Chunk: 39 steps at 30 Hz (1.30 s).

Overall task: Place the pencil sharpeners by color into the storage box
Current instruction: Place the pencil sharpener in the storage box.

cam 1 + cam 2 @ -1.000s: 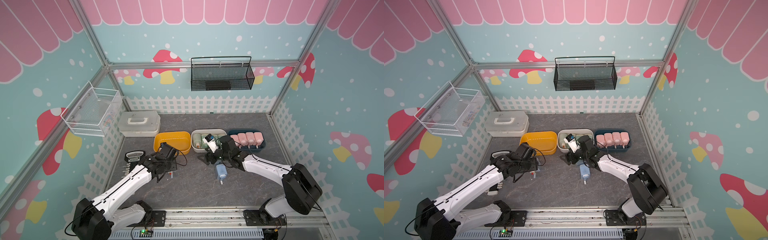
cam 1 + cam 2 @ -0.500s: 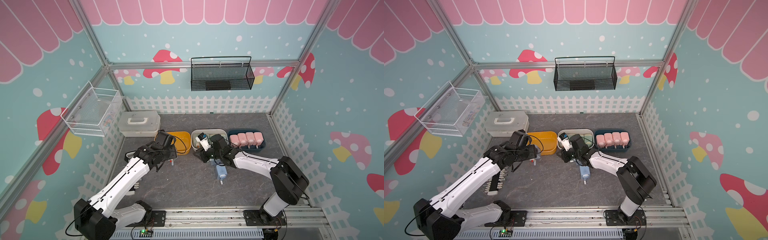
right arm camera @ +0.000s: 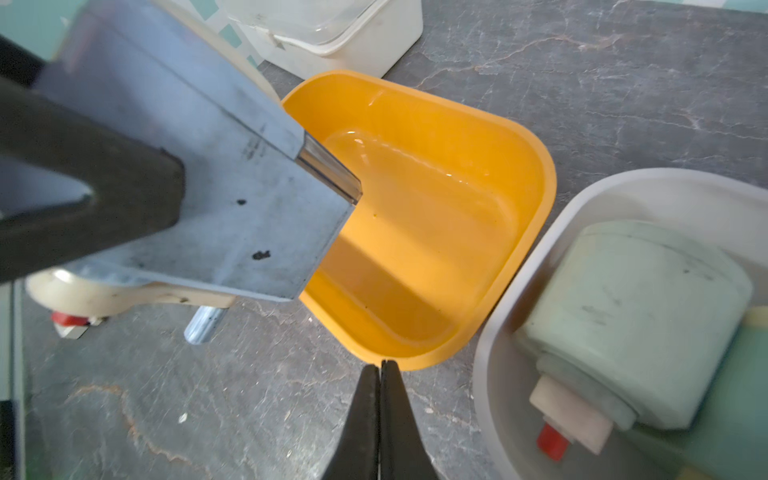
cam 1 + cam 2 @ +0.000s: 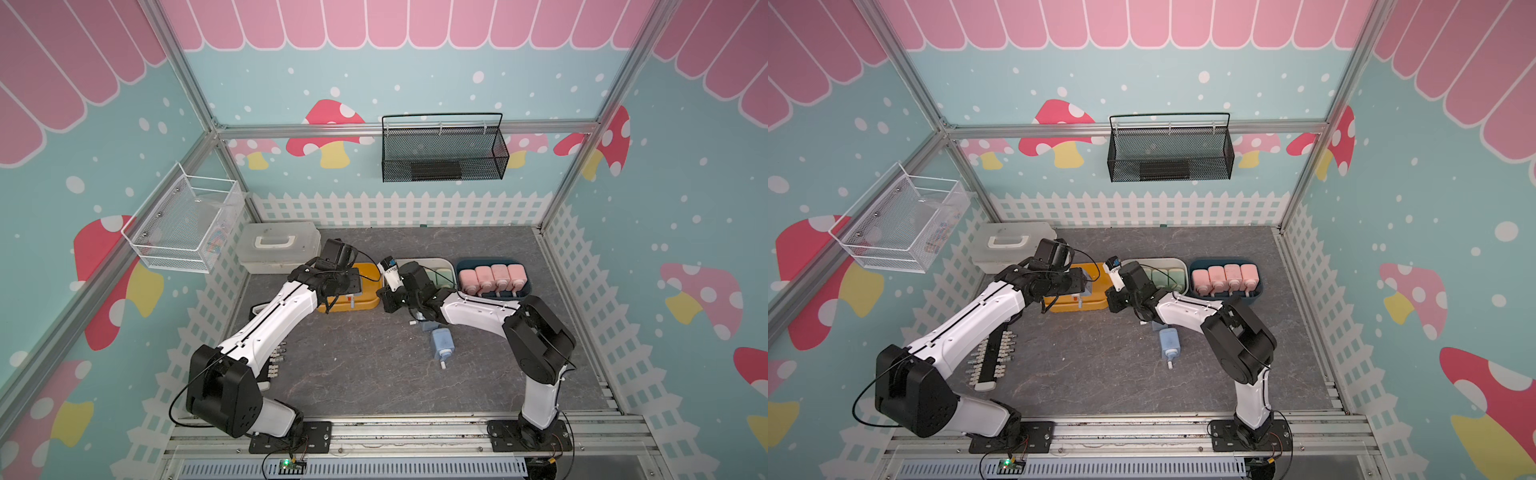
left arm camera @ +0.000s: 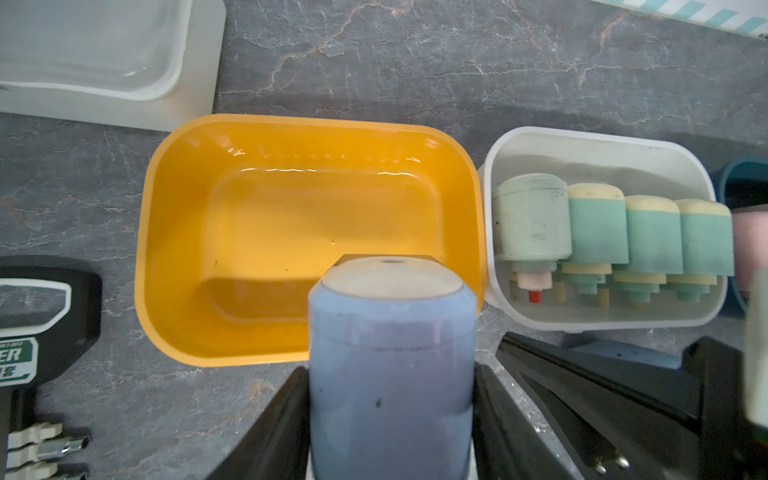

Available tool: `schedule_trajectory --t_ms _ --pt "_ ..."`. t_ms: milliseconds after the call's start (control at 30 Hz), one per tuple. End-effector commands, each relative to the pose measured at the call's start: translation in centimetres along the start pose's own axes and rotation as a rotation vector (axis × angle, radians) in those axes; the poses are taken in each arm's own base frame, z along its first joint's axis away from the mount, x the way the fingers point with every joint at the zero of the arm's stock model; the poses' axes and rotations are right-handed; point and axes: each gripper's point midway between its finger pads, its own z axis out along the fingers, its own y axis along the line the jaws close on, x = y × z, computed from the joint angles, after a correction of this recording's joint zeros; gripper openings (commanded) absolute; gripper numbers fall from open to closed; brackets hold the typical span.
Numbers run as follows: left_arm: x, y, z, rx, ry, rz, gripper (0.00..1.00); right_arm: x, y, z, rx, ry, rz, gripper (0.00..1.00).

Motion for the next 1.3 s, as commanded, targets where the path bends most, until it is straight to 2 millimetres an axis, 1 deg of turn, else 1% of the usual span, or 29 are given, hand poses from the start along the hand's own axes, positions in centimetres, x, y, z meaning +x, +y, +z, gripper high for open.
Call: schedule_trajectory --t_ms 0,67,133,267,433,600,867,1000,1100,1133,1167,1267 --pt "-2.8 -1.0 0.2 0.05 -0.083 0.011 0.0 0.9 -1.7 1.2 0.102 0.032 0.022 0.0" --pt "-2.8 -1.0 0.9 0.051 -0.08 0.008 0.0 1.2 -2.2 1.8 0.125 0.049 0.028 0.0" --pt "-2.9 -0.9 1.5 0.05 -0.083 0.008 0.0 1.8 -2.3 2.5 0.126 0.075 0.033 0.0" --pt "-2.7 -0.9 2.8 0.055 -0.071 0.008 0.0 2.2 -2.5 3.3 0.131 0.094 0.047 0.0" --pt "-1.9 -0.8 4.4 0.053 -0.043 0.003 0.0 2.7 -3.1 3.4 0.173 0.118 0.073 0.0" --pt "-1.2 -1.0 5.9 0.056 -0.01 -0.003 0.0 2.6 -3.0 3.0 0.169 0.116 0.075 0.0" --pt "-0.9 -2.0 8.2 0.089 0.029 -0.023 0.0 1.1 -2.0 1.9 0.138 0.072 0.083 0.02" --pt "-0.7 -2.3 9.0 0.09 0.039 -0.023 0.0 0.2 -1.8 0.8 0.139 0.057 0.075 0.05" --pt "-0.6 -2.7 9.6 0.097 0.049 -0.022 0.0 -0.3 -1.7 -0.4 0.149 0.04 0.067 0.1" --pt "-0.5 -2.9 9.7 0.098 0.052 -0.02 0.0 0.1 -2.0 -0.5 0.16 0.046 0.066 0.12" --pt "-0.5 -3.0 9.8 0.098 0.054 -0.018 0.0 -0.9 -1.7 -1.5 0.158 0.017 0.06 0.14" --pt "-0.3 -3.4 10.3 0.104 0.067 -0.013 0.0 -0.9 -1.9 -2.9 0.178 0.003 0.057 0.23"
